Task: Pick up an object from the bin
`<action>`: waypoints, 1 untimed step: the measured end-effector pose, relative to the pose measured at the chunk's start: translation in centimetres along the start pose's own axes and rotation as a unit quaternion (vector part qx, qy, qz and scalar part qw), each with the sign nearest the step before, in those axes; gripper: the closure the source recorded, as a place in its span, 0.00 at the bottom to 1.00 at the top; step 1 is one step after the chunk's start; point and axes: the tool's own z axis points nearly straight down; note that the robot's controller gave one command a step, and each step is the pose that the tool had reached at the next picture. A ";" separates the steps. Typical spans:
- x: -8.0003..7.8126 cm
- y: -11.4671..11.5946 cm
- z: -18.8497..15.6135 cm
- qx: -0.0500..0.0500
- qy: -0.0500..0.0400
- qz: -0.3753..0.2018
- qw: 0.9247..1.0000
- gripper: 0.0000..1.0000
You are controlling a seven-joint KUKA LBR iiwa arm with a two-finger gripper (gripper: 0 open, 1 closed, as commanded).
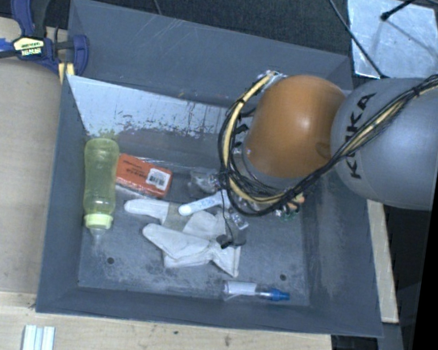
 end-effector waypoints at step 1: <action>0.2 -0.1 0.4 0.000 0.001 0.015 1.000 0.00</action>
Offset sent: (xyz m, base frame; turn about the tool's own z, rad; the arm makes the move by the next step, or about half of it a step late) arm 0.0041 -0.0260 -0.0100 0.0212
